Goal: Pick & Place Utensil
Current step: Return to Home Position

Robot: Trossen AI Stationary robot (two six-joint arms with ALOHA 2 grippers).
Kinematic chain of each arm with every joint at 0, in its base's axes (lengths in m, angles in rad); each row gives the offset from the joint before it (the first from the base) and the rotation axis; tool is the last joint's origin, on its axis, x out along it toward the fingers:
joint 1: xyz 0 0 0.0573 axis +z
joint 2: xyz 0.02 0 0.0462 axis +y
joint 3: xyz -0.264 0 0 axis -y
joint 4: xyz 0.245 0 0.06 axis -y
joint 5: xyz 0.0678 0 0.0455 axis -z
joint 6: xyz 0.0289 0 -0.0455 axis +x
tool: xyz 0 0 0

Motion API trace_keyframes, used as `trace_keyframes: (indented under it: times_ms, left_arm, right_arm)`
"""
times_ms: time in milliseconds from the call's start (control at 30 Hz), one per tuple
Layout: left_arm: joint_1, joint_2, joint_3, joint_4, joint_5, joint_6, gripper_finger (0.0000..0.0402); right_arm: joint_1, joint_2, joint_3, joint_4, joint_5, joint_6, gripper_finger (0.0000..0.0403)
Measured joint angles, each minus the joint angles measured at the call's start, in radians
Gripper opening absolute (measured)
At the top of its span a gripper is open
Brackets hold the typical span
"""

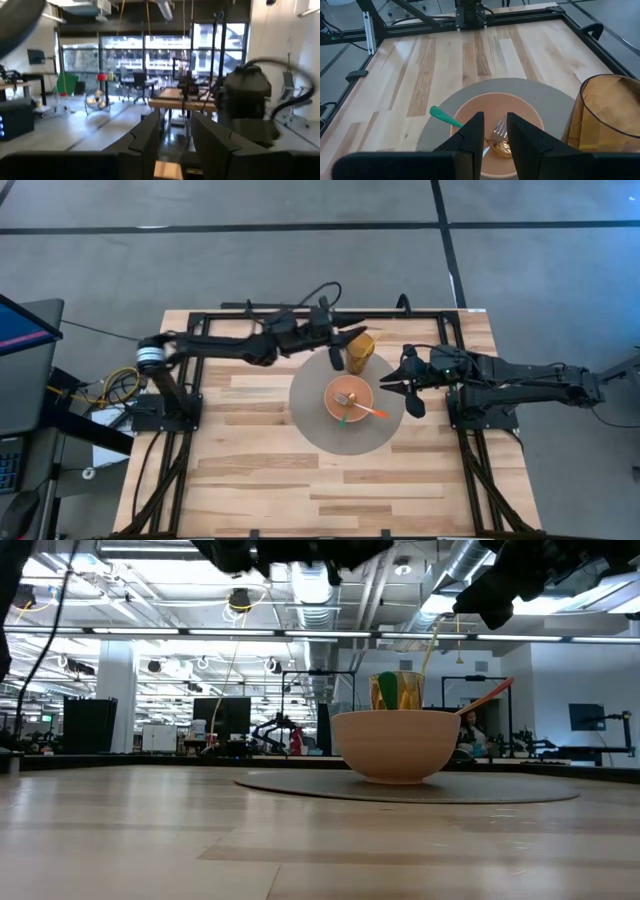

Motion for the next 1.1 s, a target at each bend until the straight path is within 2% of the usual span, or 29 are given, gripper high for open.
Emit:
trace_keyframes:
  times_ms: [233, 533, 767, 900, 1100]
  left_arm:
    - [0.000, -0.242, 0.000, -0.400, 0.000, 0.002, 0.0116]
    - [-0.001, -0.537, 0.000, -0.781, 0.000, -0.008, 0.0116]
    - [-0.001, -0.720, -0.001, -0.994, 0.004, -0.009, 0.0116]
    - [-0.001, -0.782, -0.003, -1.098, 0.005, -0.012, 0.0115]
    - [-0.001, -0.830, -0.023, -1.137, 0.070, -0.011, 0.0116]
  right_arm:
    - [0.000, 0.000, 0.000, 0.000, 0.000, 0.000, 0.0077]
    - [0.000, 0.000, 0.000, 0.001, 0.000, 0.000, 0.0077]
    - [0.000, 0.000, 0.000, 0.001, 0.000, 0.000, 0.0077]
    - [0.000, 0.000, -0.001, 0.001, 0.000, 0.000, 0.0077]
    - [0.000, 0.000, -0.001, 0.001, 0.000, 0.000, 0.0077]
